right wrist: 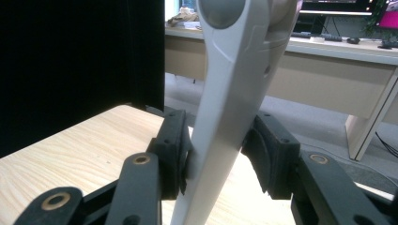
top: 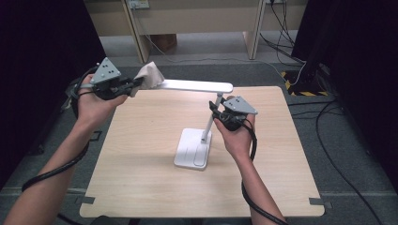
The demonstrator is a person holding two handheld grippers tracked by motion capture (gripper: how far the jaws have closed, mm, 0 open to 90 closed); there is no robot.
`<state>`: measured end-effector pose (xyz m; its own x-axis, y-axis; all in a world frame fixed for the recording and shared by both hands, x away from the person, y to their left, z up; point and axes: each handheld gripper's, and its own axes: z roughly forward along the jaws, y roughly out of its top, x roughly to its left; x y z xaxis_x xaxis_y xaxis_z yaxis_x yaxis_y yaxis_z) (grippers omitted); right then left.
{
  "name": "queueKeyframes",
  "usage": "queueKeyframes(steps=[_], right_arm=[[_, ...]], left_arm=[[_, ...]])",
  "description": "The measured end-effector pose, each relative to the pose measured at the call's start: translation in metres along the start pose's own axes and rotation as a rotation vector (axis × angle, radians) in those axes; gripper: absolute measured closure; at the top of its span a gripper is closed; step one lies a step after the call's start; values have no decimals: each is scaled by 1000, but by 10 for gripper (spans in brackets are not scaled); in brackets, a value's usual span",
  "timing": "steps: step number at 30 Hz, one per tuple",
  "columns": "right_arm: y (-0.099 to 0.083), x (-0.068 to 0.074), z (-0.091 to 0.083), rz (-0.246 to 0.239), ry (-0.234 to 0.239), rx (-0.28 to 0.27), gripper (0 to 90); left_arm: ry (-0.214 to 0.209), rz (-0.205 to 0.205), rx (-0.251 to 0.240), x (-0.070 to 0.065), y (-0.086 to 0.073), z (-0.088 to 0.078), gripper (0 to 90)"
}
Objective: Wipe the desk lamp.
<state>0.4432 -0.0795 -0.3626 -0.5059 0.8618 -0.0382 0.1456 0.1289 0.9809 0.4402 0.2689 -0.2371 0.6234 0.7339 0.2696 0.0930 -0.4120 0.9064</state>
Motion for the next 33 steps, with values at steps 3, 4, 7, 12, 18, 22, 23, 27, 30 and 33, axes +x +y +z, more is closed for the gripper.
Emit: queueKeyframes(steps=[3,4,7,12,18,22,23,27,30,33], right_arm=[[1,1,1,-8,-5,4,586],[1,1,1,-8,-5,4,586],[1,1,1,-10,-6,10,587],[2,3,2,-12,-8,12,587],[2,3,2,-12,-10,14,587],[2,4,3,-14,-11,17,587],[2,4,3,-20,-13,17,587],[3,4,3,-21,-16,19,587],[3,4,3,-24,-17,21,587],[3,5,3,-22,-16,24,587]], left_arm=[[-2,0,2,-2,1,3,851],[-2,-2,3,-3,2,4,851],[-6,-7,1,-7,3,7,851],[-18,-12,-4,-16,5,15,851],[-21,-18,-7,-22,8,20,851],[-29,-16,-9,-29,12,24,851],[-30,-17,-10,-31,13,26,851],[-37,-19,-10,-37,17,31,851],[-39,-24,-10,-41,20,35,851],[-42,-28,-10,-45,22,40,851]])
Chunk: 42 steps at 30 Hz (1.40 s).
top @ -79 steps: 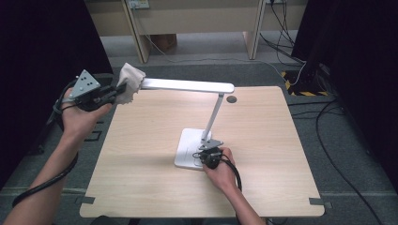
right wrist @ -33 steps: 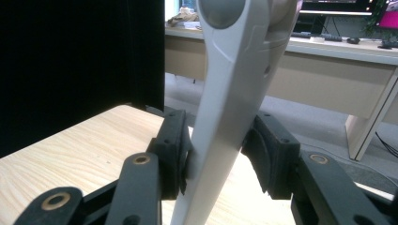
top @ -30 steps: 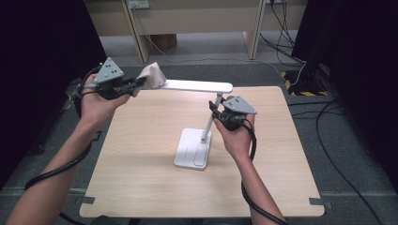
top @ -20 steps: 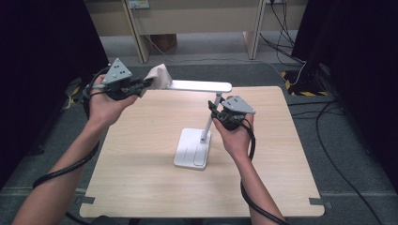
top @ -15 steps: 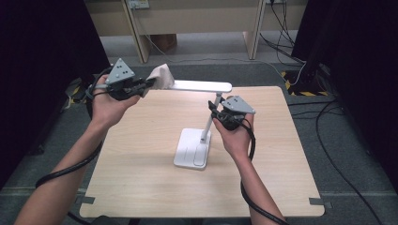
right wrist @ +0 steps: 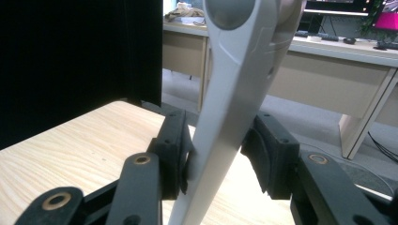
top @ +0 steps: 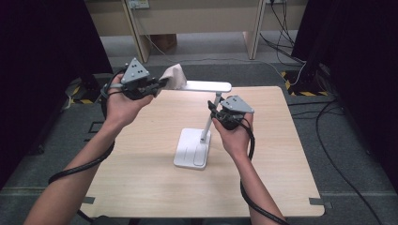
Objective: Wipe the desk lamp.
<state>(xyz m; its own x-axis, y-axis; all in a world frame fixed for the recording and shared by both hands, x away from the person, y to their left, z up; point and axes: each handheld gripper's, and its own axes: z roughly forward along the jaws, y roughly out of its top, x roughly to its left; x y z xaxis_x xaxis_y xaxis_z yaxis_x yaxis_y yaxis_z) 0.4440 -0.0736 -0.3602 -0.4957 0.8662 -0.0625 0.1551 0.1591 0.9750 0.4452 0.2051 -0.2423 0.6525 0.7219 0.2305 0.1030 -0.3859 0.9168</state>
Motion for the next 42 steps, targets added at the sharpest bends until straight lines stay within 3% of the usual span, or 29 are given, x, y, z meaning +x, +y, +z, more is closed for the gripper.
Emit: queueKeyframes(steps=[19,42], right_arm=[[1,0,1,-11,-6,1,588],[1,2,1,-11,-15,4,588]], left_arm=[[-33,-8,-19,-29,15,26,850],[-45,-3,-22,-52,28,44,850]])
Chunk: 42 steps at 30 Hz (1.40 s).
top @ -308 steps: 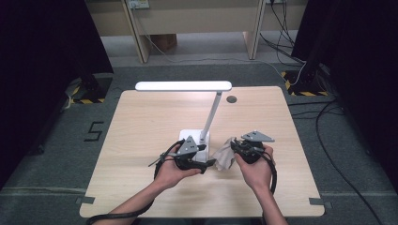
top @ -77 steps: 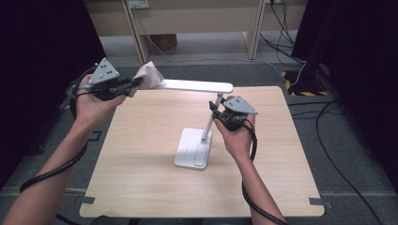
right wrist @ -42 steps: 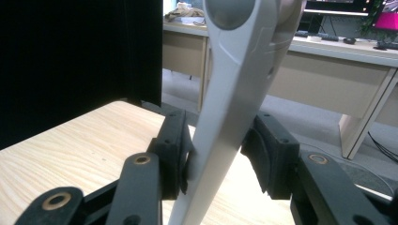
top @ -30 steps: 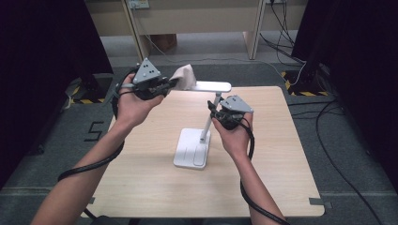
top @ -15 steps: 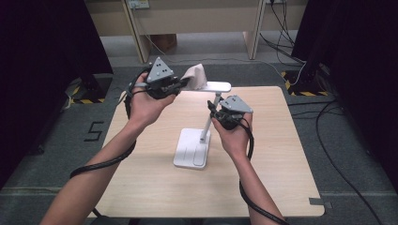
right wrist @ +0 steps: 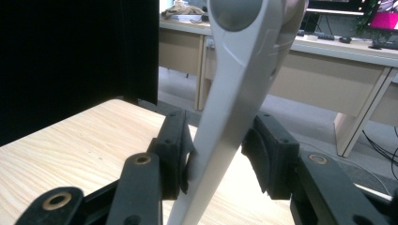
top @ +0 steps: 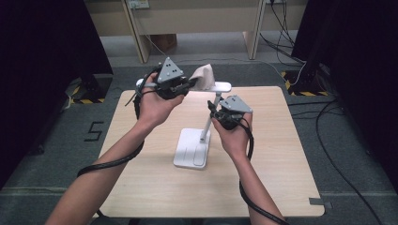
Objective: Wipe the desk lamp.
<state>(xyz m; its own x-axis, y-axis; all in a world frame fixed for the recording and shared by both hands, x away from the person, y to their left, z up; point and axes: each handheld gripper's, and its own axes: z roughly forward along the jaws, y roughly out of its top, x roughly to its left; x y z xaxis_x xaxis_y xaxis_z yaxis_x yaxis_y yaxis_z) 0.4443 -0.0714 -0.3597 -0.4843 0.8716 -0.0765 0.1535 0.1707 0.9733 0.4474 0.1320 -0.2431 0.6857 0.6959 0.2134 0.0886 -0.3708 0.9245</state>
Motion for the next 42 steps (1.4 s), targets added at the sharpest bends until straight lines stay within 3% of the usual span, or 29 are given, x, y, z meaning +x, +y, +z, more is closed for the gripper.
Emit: queueKeyframes(steps=[30,42], right_arm=[[0,3,1,3,-16,2,590],[0,3,0,-8,-31,2,590]], left_arm=[[-21,6,-4,-22,12,22,849],[-36,30,3,-29,18,29,849]])
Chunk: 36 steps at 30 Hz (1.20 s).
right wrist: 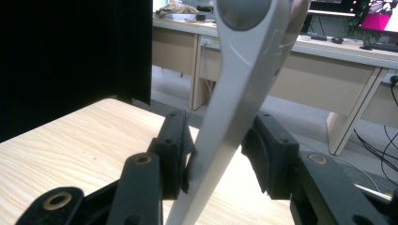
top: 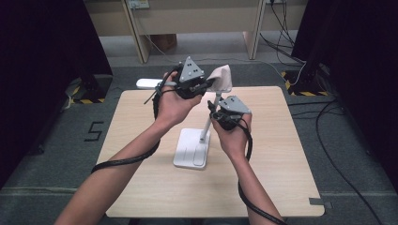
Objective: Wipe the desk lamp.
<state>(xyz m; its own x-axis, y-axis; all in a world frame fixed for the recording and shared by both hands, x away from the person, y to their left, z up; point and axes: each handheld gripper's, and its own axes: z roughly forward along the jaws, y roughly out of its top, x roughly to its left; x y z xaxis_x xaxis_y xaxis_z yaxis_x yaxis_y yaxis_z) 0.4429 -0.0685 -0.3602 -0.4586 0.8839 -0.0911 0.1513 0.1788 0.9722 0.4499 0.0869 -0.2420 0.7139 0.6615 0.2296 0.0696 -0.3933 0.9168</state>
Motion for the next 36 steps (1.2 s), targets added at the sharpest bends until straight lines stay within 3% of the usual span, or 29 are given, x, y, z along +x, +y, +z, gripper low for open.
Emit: queueKeyframes(steps=[18,26,36], right_arm=[[-1,2,1,8,-3,-4,573],[-1,2,0,18,6,1,553],[-2,1,0,10,10,8,553]], left_arm=[[-23,6,4,-10,7,5,848],[-3,9,-13,4,2,-27,849],[38,-26,-23,36,-30,-83,849]])
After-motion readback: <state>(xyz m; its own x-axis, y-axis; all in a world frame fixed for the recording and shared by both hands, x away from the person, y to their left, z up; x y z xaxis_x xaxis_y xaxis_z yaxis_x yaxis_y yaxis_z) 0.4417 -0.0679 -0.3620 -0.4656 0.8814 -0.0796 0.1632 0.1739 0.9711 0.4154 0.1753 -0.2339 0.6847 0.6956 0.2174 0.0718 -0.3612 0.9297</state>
